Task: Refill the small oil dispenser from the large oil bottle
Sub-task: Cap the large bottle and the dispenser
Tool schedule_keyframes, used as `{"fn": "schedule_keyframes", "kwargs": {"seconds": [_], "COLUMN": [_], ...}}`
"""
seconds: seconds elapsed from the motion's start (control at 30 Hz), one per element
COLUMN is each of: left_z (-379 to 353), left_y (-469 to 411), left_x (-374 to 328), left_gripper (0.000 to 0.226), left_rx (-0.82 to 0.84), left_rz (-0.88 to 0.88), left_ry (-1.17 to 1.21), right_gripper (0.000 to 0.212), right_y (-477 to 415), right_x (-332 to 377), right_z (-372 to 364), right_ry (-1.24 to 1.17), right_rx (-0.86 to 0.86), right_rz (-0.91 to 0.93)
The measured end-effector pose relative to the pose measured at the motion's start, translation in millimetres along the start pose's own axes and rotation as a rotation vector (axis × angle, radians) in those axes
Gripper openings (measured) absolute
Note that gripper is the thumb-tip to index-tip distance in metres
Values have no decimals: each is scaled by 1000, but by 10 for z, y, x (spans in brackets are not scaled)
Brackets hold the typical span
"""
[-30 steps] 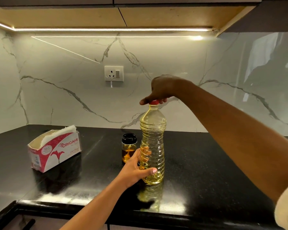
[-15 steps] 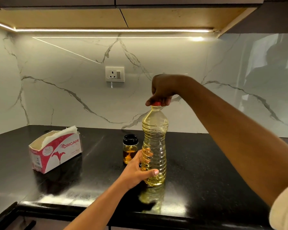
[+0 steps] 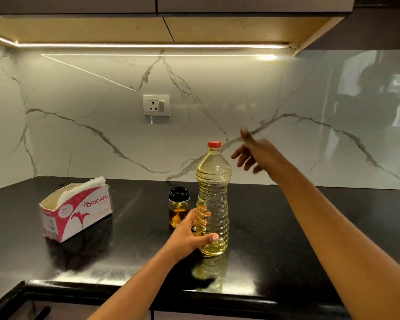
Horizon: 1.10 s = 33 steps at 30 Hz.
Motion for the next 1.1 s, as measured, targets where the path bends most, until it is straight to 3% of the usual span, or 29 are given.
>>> {"fn": "schedule_keyframes", "kwargs": {"seconds": [0.1, 0.23, 0.4, 0.57, 0.67, 0.77, 0.93, 1.1], "left_z": [4, -10, -21, 4, 75, 242, 547, 637], "left_y": [5, 20, 47, 64, 89, 105, -5, -263], "left_x": [-13, -41, -53, -65, -147, -188, -88, 162], "left_gripper": [85, 84, 80, 71, 54, 43, 63, 90], "left_rx": [-9, 8, 0, -51, -207, -452, -704, -637], "left_rz": [-4, -16, -27, -96, -246, -287, -160, 93], "left_ry": [-11, -21, -46, -170, -370, -378, -263, -152], "right_gripper": [42, 81, 88, 102, 101, 104, 104, 106], "right_y": [406, 865, 973, 896, 797, 657, 439, 258], "right_x": [-597, -1051, -1149, -1211, -1269, -1380, -1553, -1646], "right_z": [-236, -628, -868, -889, -845, -779, -710, -746], "right_ry": [-239, -291, -465, -322, -259, -226, -213, -230], "right_rx": [280, 416, 313, 189, 145, 95, 59, 81], "right_rz": [-144, -179, -218, -175, -168, -202, -240, -261]}}
Point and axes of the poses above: each hand's wrist, its own y-axis away from the middle knuckle, its own z-axis out of the back of the hand, x = y × z, the point moved 5 cm from there along -y, towards the middle knuckle, and after that the axes turned 12 degrees about -x, right-handed, at the moved point
